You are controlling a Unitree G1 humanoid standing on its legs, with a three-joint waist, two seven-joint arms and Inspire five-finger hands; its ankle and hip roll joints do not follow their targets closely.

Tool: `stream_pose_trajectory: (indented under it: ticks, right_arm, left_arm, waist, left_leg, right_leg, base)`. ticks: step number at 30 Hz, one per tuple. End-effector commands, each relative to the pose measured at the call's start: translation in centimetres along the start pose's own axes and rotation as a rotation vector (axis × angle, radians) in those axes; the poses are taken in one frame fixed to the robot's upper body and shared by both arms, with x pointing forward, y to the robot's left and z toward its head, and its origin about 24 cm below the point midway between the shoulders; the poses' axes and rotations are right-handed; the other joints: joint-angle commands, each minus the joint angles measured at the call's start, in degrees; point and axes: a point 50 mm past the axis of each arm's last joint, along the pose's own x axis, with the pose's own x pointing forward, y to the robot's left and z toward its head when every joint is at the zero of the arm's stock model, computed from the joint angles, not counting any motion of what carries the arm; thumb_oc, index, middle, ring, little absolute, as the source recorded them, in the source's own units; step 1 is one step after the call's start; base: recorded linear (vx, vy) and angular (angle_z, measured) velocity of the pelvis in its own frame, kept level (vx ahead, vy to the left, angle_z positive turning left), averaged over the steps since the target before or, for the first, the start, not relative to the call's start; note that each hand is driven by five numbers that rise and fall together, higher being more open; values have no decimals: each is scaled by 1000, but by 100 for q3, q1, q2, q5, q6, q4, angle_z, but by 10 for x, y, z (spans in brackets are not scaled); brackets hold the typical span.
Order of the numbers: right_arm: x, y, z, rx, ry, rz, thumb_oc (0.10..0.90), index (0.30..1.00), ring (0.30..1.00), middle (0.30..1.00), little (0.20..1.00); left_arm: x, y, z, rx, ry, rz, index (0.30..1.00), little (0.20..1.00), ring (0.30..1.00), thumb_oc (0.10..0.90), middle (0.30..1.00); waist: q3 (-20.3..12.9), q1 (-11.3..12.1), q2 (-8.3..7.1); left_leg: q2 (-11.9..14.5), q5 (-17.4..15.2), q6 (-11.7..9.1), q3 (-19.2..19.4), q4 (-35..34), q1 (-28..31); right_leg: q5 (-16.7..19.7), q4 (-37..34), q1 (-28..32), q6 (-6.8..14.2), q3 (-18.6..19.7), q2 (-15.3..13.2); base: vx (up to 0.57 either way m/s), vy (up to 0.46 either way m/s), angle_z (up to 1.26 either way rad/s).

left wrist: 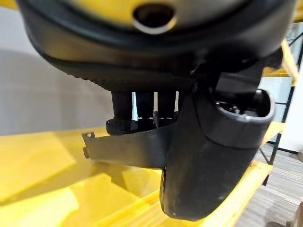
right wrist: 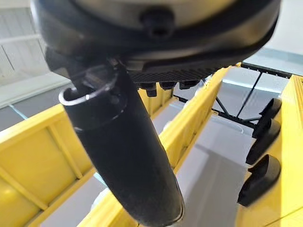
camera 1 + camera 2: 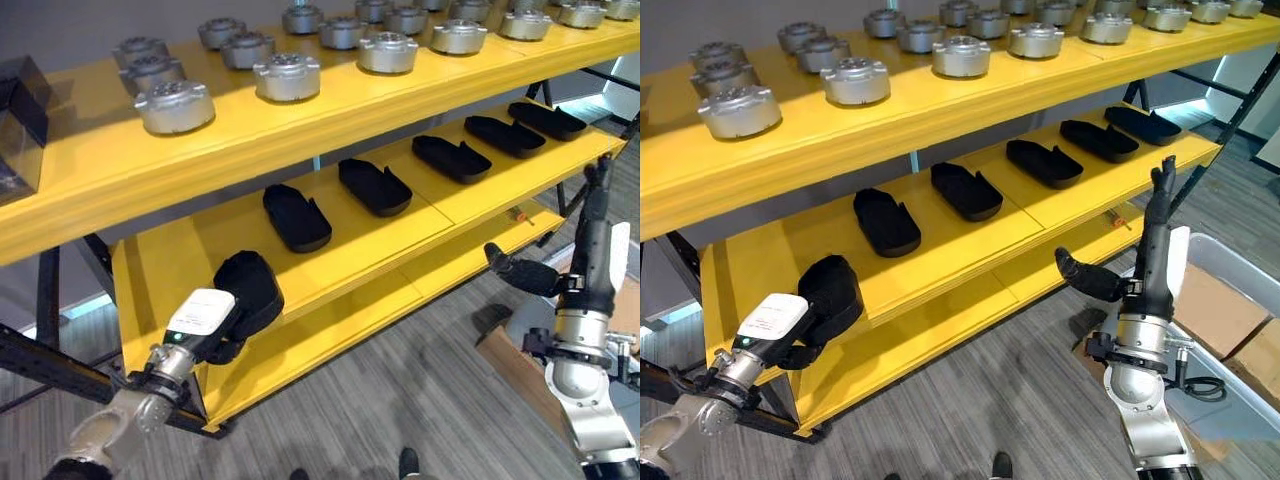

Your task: Move parts from the plastic box to the shelf.

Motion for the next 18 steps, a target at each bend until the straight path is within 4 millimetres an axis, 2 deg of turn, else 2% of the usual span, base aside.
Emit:
stream_pose_trajectory:
  ticks: [1, 6, 10, 12, 18]
  right_arm:
    - [37, -18, 46, 36, -285, -65, 900, 1000, 1000, 1000, 1000]
    - [38, -20, 44, 25, -255, -69, 900, 1000, 1000, 1000, 1000]
    - [39, -17, 38, 20, -224, -28, 900, 1000, 1000, 1000, 1000]
    - [36, -8, 35, 76, -196, 97, 900, 1000, 1000, 1000, 1000]
    - [23, 18, 35, 170, -176, 302, 900, 1000, 1000, 1000, 1000]
  left_arm:
    - [25, 44, -18, -15, 87, 172, 300, 300, 300, 400, 300]
    - [14, 17, -29, -28, 191, 53, 300, 300, 300, 400, 300]
    - [12, 7, -34, -24, 237, 10, 300, 300, 300, 400, 300]
    - [12, 1, -38, -26, 260, -3, 300, 300, 300, 400, 300]
    - [17, -7, -50, -35, 341, -24, 300, 300, 300, 400, 300]
  waist:
    - [-142, 82, -44]
    - [-110, 82, -64]
    - [-94, 81, -78]
    - [-55, 57, -98]
    - [47, -89, -65]
  left_leg:
    - [-140, -688, 263, 332, 45, 320]
    - [-133, -718, 271, 345, 100, 305]
    - [-130, -712, 270, 334, 115, 293]
    - [-130, -717, 280, 324, 180, 245]
    - [-113, -704, 285, 395, 253, 213]
  right_leg:
    - [-393, 33, 52, 263, -108, 33]
    - [-421, 46, 60, 247, -108, 49]
    - [-418, 56, 51, 248, -104, 50]
    - [-405, 97, 2, 268, -88, 31]
    - [-420, 195, -101, 265, 12, 37]
  base:
    - [47, 5, -10]
    - [11, 1, -2]
    - [0, 0, 0]
    - [-9, 8, -2]
    - [-17, 30, -3]
